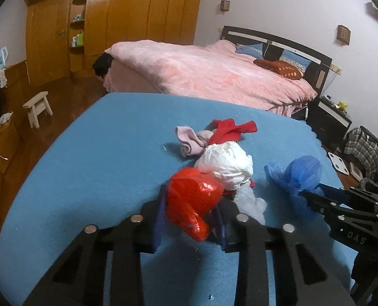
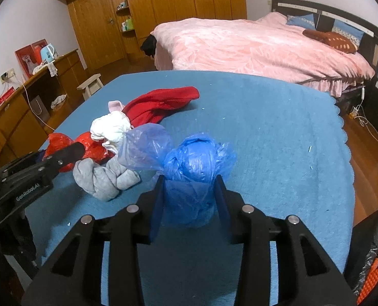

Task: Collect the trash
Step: 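Grasp the blue plastic bags with the right tool while the left tool grasps the red plastic bag, then carry the blue bags and red bag over the bin and open both tools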

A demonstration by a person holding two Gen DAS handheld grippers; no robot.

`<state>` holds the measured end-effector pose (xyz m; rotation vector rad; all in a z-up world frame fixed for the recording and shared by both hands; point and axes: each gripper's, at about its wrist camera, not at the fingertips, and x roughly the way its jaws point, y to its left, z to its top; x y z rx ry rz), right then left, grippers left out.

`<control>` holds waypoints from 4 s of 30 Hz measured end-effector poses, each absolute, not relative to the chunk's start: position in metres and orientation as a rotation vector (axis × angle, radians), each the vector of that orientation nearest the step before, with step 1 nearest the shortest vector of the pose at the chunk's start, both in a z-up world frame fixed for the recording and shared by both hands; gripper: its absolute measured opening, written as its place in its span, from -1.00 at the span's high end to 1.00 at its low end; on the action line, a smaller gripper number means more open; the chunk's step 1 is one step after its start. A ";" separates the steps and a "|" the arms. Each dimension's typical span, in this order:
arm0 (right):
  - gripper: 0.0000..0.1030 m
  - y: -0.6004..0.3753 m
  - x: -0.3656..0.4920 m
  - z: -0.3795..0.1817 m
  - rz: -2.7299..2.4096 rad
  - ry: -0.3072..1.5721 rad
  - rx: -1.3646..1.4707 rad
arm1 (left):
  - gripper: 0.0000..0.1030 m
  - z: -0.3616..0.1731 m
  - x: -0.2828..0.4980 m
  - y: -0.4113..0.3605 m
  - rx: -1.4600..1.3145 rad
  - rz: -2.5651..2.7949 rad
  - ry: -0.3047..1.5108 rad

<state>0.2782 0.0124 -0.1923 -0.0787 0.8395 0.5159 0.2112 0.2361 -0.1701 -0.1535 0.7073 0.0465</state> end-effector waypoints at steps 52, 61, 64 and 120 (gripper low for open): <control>0.07 -0.027 0.244 -0.128 0.531 0.724 -0.011 | 0.37 -0.113 0.153 0.209 -0.155 0.064 0.617; 0.07 -0.075 0.217 -0.102 0.475 0.678 0.027 | 0.37 -0.089 0.146 0.165 -0.129 -0.002 0.576; 0.07 -0.090 0.209 -0.097 0.451 0.668 0.038 | 0.37 -0.083 0.146 0.151 -0.121 -0.031 0.570; -0.15 -0.377 0.121 -0.119 -0.077 0.643 0.138 | 0.12 -0.086 0.154 -0.138 0.029 -0.597 0.607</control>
